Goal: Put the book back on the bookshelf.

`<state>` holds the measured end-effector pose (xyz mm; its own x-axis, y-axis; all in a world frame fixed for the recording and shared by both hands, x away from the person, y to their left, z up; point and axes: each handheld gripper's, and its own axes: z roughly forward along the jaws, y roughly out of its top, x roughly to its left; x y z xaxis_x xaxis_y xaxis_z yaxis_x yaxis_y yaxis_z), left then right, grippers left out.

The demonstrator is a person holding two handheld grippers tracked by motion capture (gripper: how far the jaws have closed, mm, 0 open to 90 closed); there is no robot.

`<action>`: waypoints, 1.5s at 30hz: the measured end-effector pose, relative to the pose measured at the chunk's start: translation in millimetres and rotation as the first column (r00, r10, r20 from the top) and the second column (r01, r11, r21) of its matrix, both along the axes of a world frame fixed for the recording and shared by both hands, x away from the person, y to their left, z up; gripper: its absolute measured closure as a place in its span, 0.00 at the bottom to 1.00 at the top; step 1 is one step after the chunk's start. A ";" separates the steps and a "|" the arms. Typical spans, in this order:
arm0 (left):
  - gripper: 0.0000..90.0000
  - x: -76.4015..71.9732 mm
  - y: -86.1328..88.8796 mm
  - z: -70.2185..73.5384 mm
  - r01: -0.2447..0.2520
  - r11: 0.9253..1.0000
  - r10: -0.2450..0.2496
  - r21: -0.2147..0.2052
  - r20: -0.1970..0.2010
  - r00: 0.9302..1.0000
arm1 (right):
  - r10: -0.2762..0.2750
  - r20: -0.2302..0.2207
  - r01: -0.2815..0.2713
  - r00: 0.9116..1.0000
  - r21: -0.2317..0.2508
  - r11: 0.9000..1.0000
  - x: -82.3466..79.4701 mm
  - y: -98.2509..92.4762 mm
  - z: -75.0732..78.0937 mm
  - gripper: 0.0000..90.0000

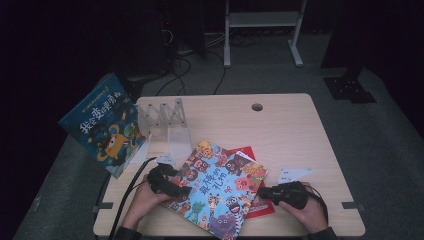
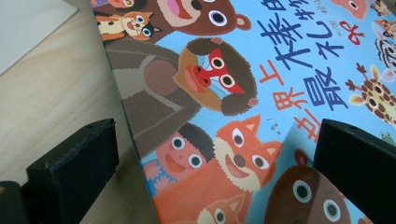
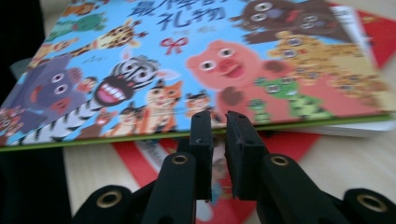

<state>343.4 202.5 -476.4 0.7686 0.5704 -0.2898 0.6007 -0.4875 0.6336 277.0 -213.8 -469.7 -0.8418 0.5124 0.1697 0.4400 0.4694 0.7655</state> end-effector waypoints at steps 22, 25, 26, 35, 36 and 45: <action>0.00 15.5 14.2 -5.3 0.017 0.999 -0.020 -0.036 -0.080 0.997 | 0.054 0.002 -0.054 0.999 -0.034 0.998 0.6 28.1 -4.4 0.95; 0.00 18.2 12.6 -5.6 0.031 0.999 -0.034 -0.039 -0.085 0.996 | 0.054 0.006 -0.054 0.999 -0.040 0.998 0.8 31.3 -4.0 0.95; 0.00 18.7 11.6 -5.1 0.037 0.999 -0.041 -0.038 -0.092 0.995 | 0.054 0.009 -0.054 0.998 -0.043 0.998 0.6 31.8 -3.8 0.95; 0.07 20.7 9.6 2.9 0.025 1.000 -0.027 -0.020 -0.116 0.993 | 0.048 0.025 -0.047 0.999 -0.054 0.997 -1.3 32.8 -4.1 0.95; 0.08 20.8 10.1 4.4 0.025 0.999 -0.027 -0.025 -0.115 0.993 | 0.048 0.025 -0.047 0.999 -0.053 0.997 -1.3 32.8 -4.2 0.95; 0.10 24.6 9.2 30.4 0.040 0.997 -0.044 -0.065 -0.074 0.996 | 0.048 0.021 -0.047 0.999 -0.053 0.998 -1.0 32.1 -4.4 0.96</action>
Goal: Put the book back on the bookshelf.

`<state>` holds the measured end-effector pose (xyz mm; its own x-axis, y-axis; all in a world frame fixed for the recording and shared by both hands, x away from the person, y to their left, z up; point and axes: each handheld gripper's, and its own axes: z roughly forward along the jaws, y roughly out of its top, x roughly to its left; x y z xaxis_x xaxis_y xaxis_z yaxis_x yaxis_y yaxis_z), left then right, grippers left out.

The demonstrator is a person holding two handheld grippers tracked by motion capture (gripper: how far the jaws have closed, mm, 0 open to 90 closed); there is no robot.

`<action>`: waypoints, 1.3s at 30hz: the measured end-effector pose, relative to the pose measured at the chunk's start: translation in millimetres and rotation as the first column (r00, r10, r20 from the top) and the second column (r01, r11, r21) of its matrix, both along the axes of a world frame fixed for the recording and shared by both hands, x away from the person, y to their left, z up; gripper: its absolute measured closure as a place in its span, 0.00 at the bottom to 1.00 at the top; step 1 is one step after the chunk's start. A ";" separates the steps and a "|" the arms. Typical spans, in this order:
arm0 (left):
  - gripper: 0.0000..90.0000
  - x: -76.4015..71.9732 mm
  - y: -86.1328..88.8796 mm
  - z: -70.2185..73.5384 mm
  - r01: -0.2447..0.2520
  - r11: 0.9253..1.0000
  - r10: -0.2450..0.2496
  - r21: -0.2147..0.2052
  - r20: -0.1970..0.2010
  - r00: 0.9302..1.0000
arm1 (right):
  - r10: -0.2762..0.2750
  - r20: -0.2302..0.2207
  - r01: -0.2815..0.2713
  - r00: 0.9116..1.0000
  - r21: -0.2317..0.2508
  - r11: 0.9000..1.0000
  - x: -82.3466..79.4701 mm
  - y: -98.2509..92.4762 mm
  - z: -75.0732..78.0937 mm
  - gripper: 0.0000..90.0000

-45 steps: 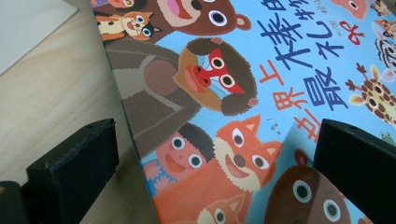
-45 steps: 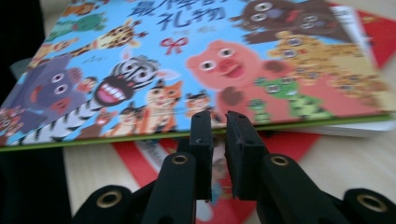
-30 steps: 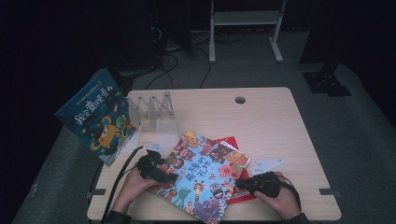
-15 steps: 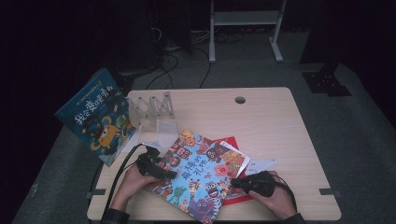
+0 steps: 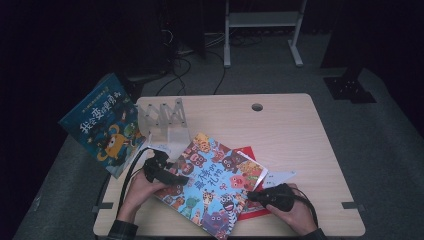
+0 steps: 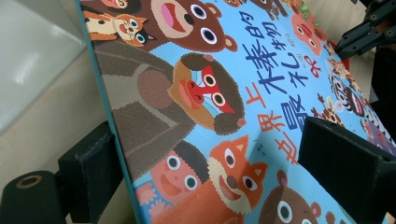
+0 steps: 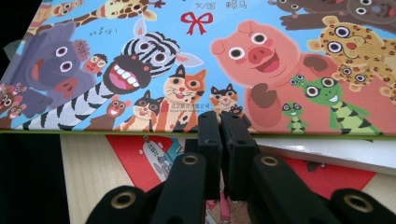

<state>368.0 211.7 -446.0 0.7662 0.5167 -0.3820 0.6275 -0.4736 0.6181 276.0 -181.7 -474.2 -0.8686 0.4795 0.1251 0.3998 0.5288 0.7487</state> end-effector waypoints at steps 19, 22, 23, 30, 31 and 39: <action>0.24 19.0 -11.1 66.3 0.080 0.997 -0.079 -0.008 0.092 0.993 | -0.016 -0.007 0.017 1.000 0.018 1.000 6.6 3.5 -1.0 0.98; 0.29 23.1 -11.8 76.9 0.094 0.996 -0.093 -0.005 0.107 0.990 | -0.022 -0.005 0.022 1.000 0.015 1.000 8.4 7.2 -0.9 0.98; 0.30 24.3 -12.6 79.7 0.095 0.995 -0.095 0.003 0.113 0.989 | -0.024 -0.003 0.024 1.000 0.015 1.000 9.1 8.4 -1.0 0.98; 0.37 32.4 -14.3 100.7 0.109 0.994 -0.109 0.009 0.135 0.985 | -0.039 0.013 0.039 0.999 0.005 0.999 16.4 18.9 -0.7 0.98; 0.38 33.4 -14.6 104.3 0.113 0.994 -0.113 0.011 0.140 0.984 | -0.042 0.014 0.042 0.999 0.005 0.999 17.5 20.7 -0.7 0.98; 0.53 33.5 -33.6 133.3 0.180 0.980 -0.190 0.079 0.138 0.972 | -0.061 0.039 0.061 0.997 -0.007 0.998 24.3 37.2 -0.9 0.99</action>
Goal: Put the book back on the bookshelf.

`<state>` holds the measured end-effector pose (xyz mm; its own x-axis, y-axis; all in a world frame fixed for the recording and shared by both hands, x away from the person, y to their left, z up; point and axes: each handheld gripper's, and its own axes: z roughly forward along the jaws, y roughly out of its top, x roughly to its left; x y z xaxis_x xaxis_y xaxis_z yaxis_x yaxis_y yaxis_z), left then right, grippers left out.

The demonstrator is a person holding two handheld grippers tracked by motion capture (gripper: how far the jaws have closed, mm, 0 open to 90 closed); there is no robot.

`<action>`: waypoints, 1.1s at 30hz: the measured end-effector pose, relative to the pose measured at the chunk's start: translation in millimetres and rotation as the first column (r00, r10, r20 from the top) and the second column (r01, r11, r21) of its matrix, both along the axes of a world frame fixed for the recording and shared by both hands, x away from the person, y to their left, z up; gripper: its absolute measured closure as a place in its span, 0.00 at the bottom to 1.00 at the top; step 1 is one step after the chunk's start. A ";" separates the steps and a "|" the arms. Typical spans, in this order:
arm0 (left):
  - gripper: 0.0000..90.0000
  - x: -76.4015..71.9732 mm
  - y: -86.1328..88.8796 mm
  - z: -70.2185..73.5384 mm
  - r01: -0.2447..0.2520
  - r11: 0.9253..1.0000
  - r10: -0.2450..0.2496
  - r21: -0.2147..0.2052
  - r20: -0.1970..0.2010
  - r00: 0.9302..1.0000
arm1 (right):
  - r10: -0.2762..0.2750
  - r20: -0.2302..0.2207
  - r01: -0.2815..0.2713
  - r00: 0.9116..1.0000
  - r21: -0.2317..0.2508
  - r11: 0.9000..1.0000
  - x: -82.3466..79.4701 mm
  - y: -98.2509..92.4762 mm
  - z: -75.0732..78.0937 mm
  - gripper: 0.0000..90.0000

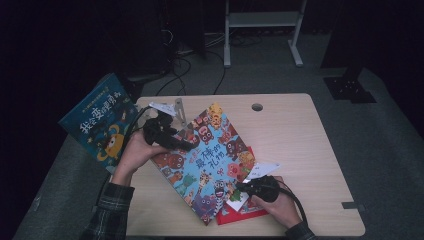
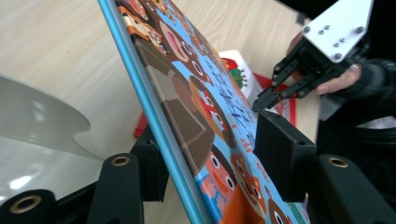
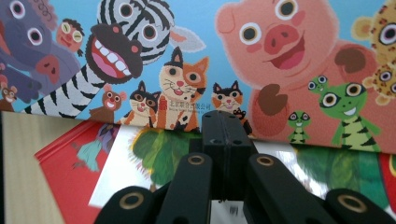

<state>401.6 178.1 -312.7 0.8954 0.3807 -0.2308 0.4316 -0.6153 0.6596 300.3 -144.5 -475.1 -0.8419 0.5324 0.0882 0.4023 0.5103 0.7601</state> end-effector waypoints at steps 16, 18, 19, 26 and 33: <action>0.79 5.6 -28.4 47.2 0.039 0.994 -0.034 0.105 -0.052 0.998 | 0.008 0.028 -0.008 1.000 -0.003 1.000 2.4 25.1 -0.4 0.99; 0.82 4.3 -33.1 53.2 0.056 0.992 -0.050 0.112 -0.062 0.997 | 0.013 0.032 -0.013 0.999 -0.003 1.000 3.1 28.4 -0.4 0.99; 0.83 3.4 -35.1 55.9 0.065 0.991 -0.058 0.113 -0.061 0.996 | 0.014 0.035 -0.014 0.999 -0.003 1.000 3.4 29.1 -0.5 0.97; 0.87 -0.6 -42.1 64.5 0.082 0.987 -0.072 0.138 -0.075 0.995 | -0.052 0.058 0.051 0.997 0.010 0.999 8.3 10.4 -0.9 0.85; 0.90 -8.0 -48.9 73.3 0.089 0.978 -0.079 0.190 -0.059 0.995 | -0.172 0.059 0.171 0.983 0.034 0.985 15.6 -32.9 1.7 0.62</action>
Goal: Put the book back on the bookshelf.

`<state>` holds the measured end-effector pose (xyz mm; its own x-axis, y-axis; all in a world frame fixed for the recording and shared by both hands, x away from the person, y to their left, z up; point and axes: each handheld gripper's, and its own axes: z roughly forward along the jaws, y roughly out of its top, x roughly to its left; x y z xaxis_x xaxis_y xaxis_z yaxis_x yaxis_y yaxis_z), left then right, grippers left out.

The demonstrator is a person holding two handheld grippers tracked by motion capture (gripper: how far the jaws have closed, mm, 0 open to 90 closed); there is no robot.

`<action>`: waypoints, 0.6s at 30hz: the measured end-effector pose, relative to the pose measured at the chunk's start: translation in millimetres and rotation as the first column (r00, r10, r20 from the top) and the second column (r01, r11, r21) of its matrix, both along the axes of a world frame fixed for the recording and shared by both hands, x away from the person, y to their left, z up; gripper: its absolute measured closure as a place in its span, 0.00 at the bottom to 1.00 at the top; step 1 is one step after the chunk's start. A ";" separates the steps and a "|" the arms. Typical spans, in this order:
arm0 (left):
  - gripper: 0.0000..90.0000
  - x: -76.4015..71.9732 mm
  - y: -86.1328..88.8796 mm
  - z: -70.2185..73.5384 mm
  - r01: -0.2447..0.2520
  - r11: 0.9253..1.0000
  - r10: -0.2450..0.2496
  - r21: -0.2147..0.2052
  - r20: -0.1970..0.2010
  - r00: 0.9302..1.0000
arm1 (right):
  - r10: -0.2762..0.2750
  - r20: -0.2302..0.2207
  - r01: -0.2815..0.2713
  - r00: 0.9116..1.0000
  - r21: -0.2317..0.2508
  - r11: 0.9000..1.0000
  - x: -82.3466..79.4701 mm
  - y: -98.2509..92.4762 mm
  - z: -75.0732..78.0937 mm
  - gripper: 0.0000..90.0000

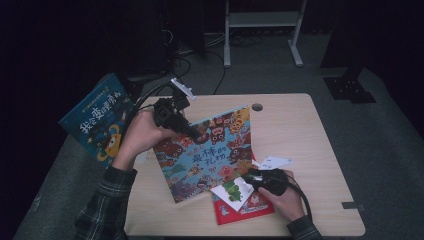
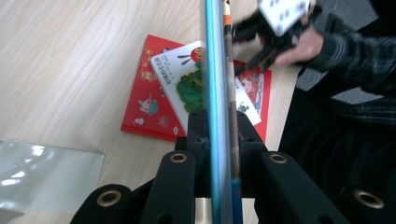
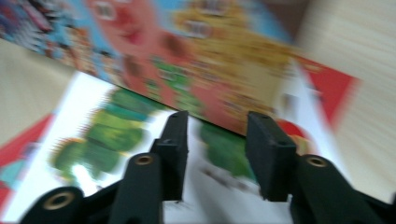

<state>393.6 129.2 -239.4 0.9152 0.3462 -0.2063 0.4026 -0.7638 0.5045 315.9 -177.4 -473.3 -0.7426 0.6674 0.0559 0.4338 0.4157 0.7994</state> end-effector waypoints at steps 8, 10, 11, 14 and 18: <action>0.90 -12.0 0.5 7.8 -0.005 0.999 0.002 0.046 0.054 0.999 | -0.233 0.032 0.233 0.972 0.026 0.972 15.8 -69.5 -3.9 0.38; 0.90 -13.2 3.0 8.4 -0.014 0.999 0.011 0.048 0.059 0.998 | -0.285 0.019 0.285 0.958 0.024 0.958 20.8 -84.7 -6.5 0.36; 0.90 -13.8 4.3 8.8 -0.018 0.999 0.016 0.047 0.058 0.998 | -0.308 0.016 0.308 0.951 0.017 0.951 23.2 -91.0 -8.4 0.33; 0.90 -15.5 9.4 9.7 -0.037 0.998 0.034 0.041 0.055 0.998 | -0.363 -0.007 0.362 0.932 -0.007 0.932 29.5 -105.6 -14.4 0.30; 0.90 -17.2 20.0 12.4 -0.054 0.998 0.053 0.032 0.051 0.997 | -0.413 -0.028 0.412 0.910 -0.039 0.910 35.1 -115.1 -20.9 0.29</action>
<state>376.4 149.2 -227.0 0.9040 0.4008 -0.1484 0.4184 -0.7588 0.4992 351.0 -292.5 -494.2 -0.3986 0.9157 0.0507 0.5990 0.2181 0.7705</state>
